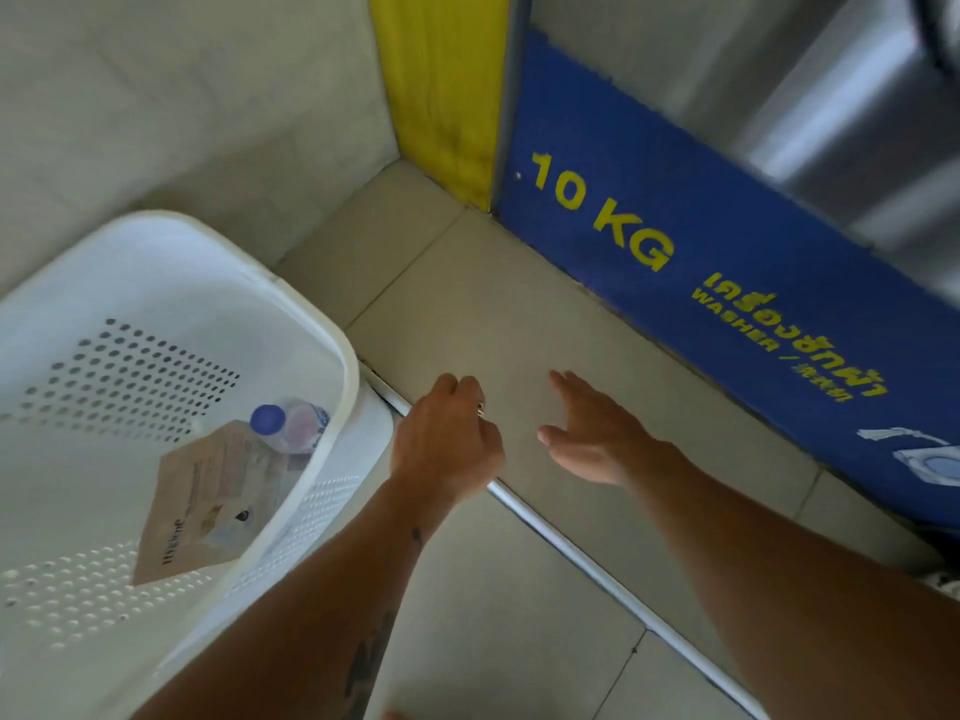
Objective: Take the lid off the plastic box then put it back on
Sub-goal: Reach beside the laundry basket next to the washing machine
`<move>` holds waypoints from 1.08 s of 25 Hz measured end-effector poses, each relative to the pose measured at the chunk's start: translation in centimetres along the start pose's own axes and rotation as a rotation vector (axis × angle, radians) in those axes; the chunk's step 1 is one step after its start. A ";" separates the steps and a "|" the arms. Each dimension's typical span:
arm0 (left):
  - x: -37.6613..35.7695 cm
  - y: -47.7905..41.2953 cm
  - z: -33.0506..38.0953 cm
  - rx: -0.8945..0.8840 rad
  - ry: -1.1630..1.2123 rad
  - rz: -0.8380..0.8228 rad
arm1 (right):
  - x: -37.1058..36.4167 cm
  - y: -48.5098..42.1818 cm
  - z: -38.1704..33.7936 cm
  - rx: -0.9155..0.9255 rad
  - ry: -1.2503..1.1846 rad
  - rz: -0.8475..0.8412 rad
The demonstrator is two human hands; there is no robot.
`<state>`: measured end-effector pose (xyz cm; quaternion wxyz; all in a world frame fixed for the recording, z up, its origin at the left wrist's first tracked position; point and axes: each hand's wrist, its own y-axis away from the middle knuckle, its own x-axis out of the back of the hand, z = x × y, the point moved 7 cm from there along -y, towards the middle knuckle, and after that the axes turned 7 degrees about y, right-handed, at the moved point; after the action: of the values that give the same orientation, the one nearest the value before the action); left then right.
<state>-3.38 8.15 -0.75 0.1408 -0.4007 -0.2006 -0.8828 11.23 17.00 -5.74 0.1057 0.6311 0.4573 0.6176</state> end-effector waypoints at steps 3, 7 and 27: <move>4.0 2.3 3.5 -0.050 0.058 0.023 | 3.1 5.3 -2.3 0.048 -0.029 0.089; 11.0 5.9 8.0 -0.066 0.139 0.044 | 8.3 13.8 -5.9 0.117 0.025 0.162; 46.2 38.4 26.8 0.199 -0.096 0.389 | 28.3 55.3 -21.0 0.634 0.296 0.429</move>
<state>0.24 -17.15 59.86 0.3374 -0.4575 -0.2123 -0.7948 12.43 -2.97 56.70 -0.2920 0.6178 0.4932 0.5383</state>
